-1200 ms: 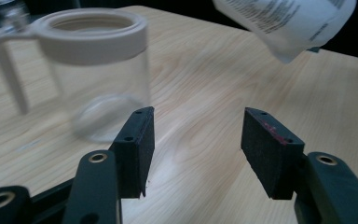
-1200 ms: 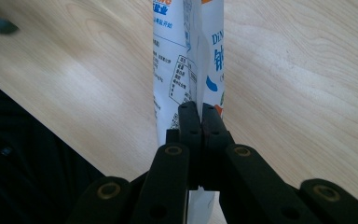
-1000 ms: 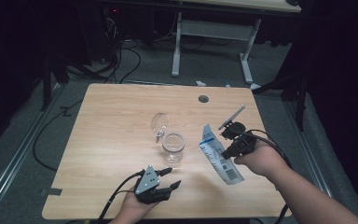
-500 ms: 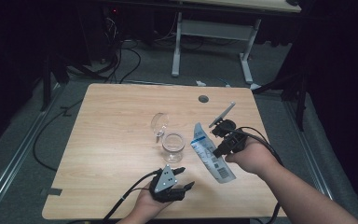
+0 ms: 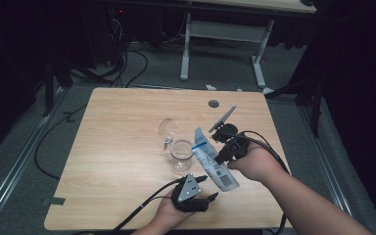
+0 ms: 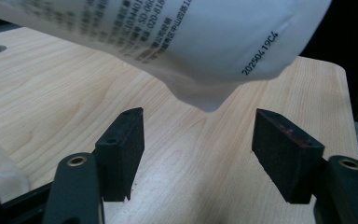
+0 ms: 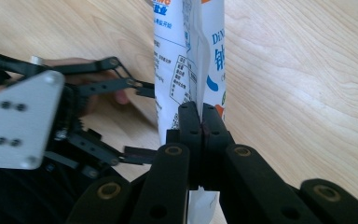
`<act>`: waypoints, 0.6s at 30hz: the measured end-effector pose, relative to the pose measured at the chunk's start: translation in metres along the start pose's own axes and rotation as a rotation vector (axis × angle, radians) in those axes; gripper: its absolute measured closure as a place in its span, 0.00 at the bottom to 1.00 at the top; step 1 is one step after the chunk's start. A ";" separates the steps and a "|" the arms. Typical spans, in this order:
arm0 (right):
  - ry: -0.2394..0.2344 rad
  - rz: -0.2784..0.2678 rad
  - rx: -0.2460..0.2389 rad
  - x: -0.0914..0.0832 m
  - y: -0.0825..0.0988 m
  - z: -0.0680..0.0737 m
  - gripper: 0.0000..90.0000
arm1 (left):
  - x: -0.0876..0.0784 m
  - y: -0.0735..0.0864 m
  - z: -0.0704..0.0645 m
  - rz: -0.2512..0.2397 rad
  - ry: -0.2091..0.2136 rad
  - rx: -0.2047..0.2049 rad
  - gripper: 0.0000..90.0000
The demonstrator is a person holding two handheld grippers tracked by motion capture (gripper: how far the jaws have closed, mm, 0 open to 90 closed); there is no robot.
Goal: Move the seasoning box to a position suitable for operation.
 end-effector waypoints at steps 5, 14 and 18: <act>-0.014 -0.003 -0.007 0.000 -0.003 0.007 1.00 | 0.005 0.000 -0.002 -0.005 -0.003 -0.003 0.37; -0.031 -0.020 -0.013 0.001 -0.010 0.015 1.00 | 0.009 -0.008 0.001 -0.015 -0.052 -0.009 0.35; -0.028 -0.023 -0.007 0.000 -0.012 0.015 1.00 | 0.008 -0.010 0.003 -0.014 -0.060 -0.014 0.40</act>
Point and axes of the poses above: each handheld gripper's, and its own axes: x roughly forward along the jaws, y roughly out of its underside, z roughly to its left, the point moved 7 cm from there along x, roughly forward along the jaws, and after that the axes turned 7 degrees about -z, right-handed, at the moved point
